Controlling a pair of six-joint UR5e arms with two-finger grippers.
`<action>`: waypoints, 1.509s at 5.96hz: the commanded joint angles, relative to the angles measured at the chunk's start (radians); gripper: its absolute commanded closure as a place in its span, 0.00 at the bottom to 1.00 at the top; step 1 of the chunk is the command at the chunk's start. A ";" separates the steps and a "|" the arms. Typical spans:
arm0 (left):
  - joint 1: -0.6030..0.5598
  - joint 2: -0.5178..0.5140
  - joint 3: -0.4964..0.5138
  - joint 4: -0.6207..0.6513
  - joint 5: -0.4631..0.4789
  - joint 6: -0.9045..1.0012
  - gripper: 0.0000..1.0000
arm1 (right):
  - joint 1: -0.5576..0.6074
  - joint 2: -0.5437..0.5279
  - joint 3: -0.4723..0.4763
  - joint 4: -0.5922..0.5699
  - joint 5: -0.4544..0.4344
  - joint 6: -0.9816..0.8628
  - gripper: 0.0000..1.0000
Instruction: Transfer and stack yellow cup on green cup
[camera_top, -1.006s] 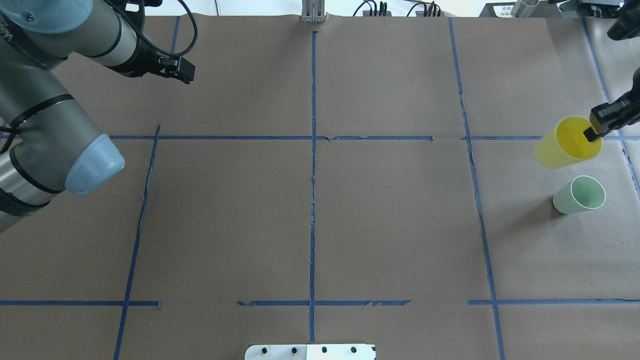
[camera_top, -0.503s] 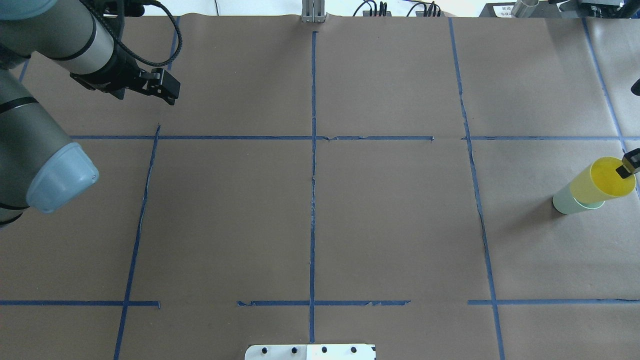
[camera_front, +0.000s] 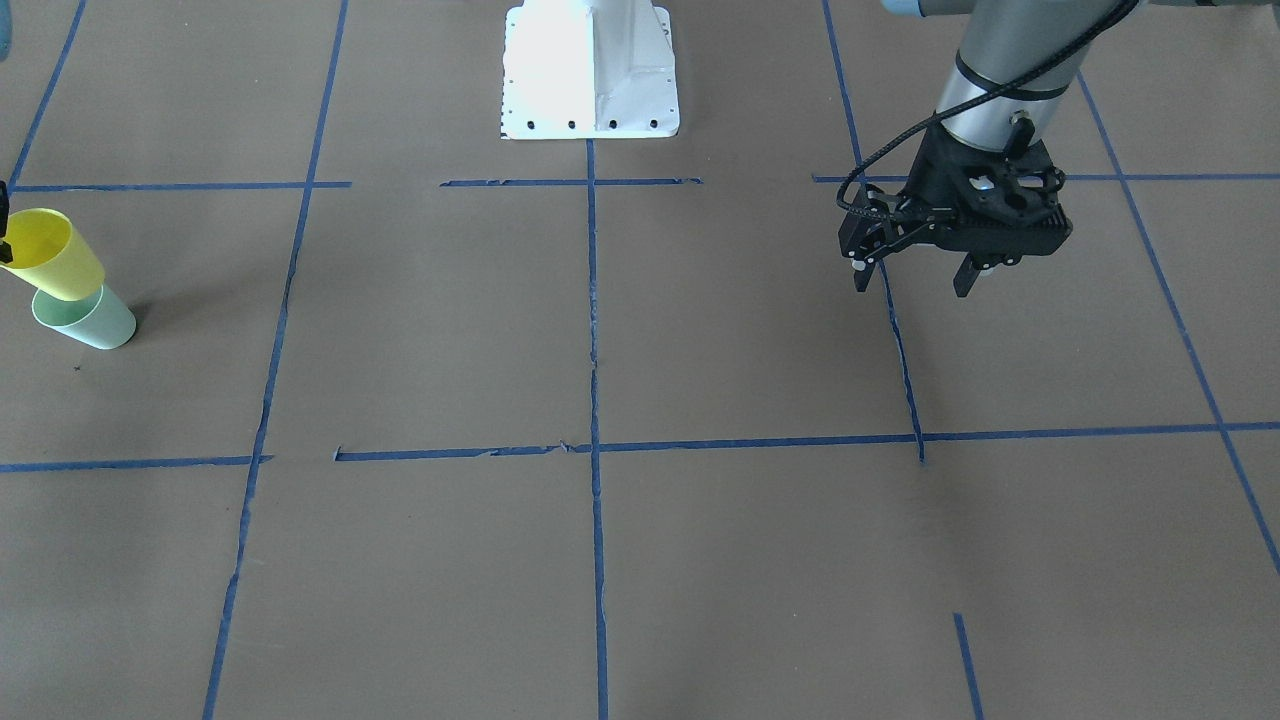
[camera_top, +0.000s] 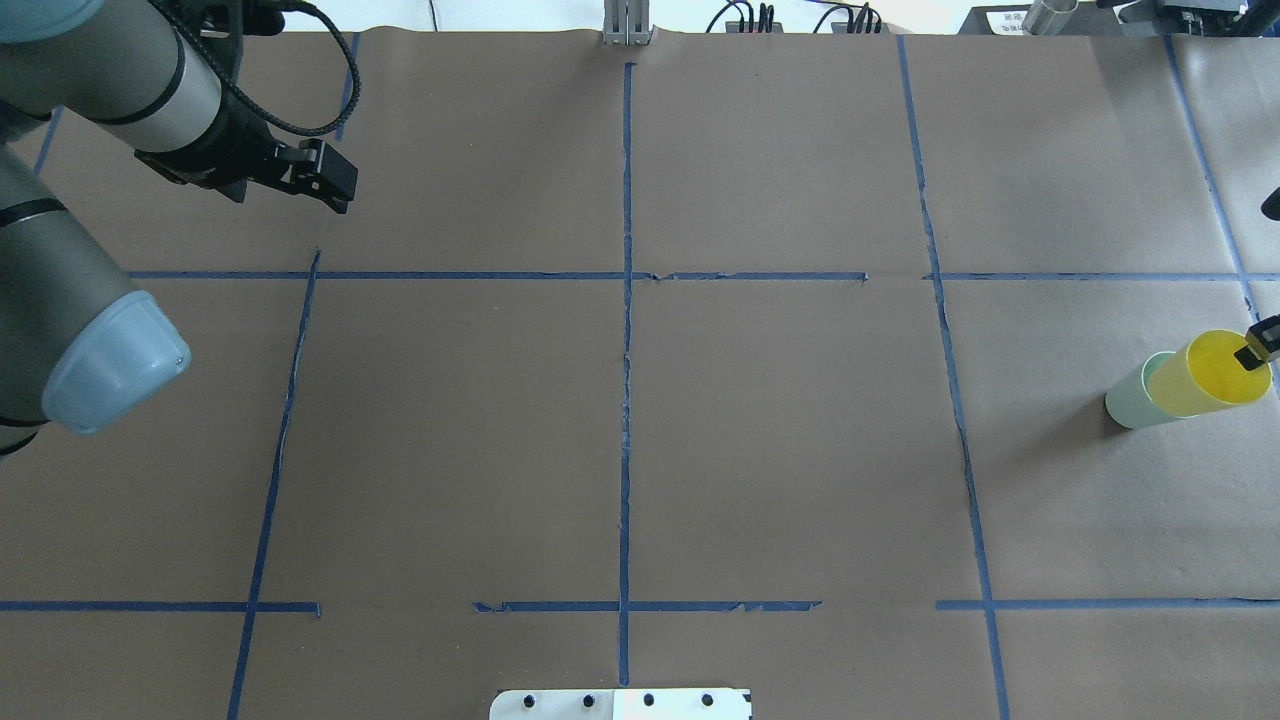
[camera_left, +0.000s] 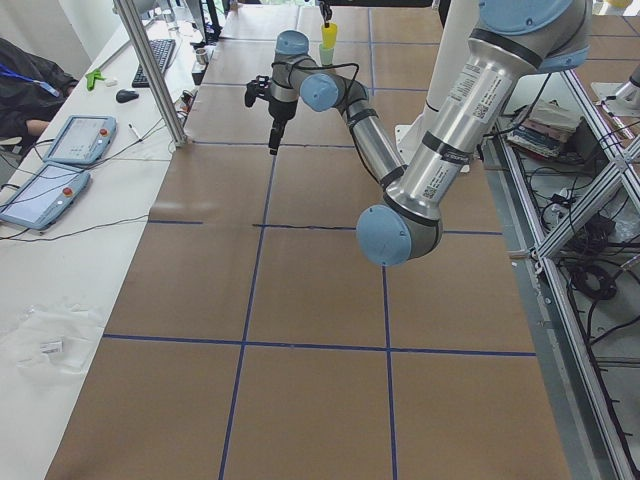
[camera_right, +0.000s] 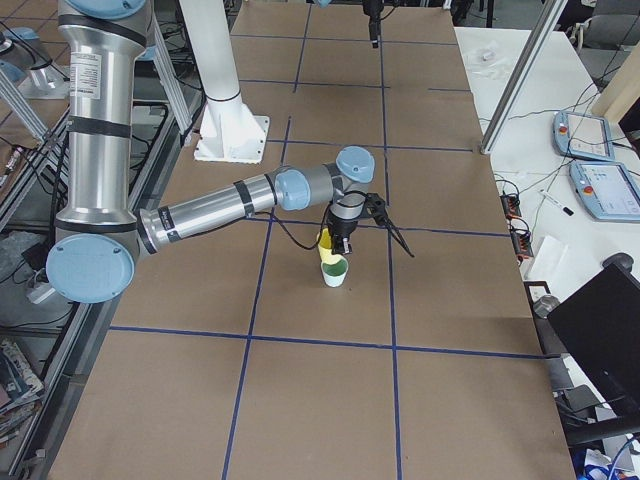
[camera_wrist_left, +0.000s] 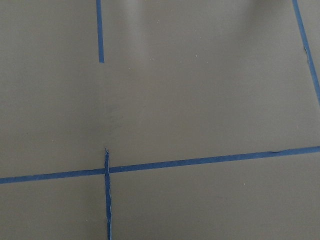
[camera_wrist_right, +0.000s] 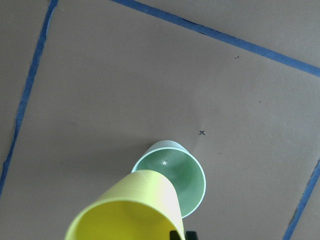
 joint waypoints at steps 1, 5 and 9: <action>0.001 0.000 0.000 -0.001 0.000 -0.001 0.00 | 0.000 0.006 -0.015 0.004 -0.001 0.001 1.00; 0.001 0.000 -0.017 0.000 0.000 -0.011 0.00 | 0.015 0.021 -0.021 0.002 -0.004 -0.005 1.00; 0.001 0.000 -0.017 0.000 0.000 -0.011 0.00 | 0.015 0.024 -0.033 0.004 -0.007 -0.003 1.00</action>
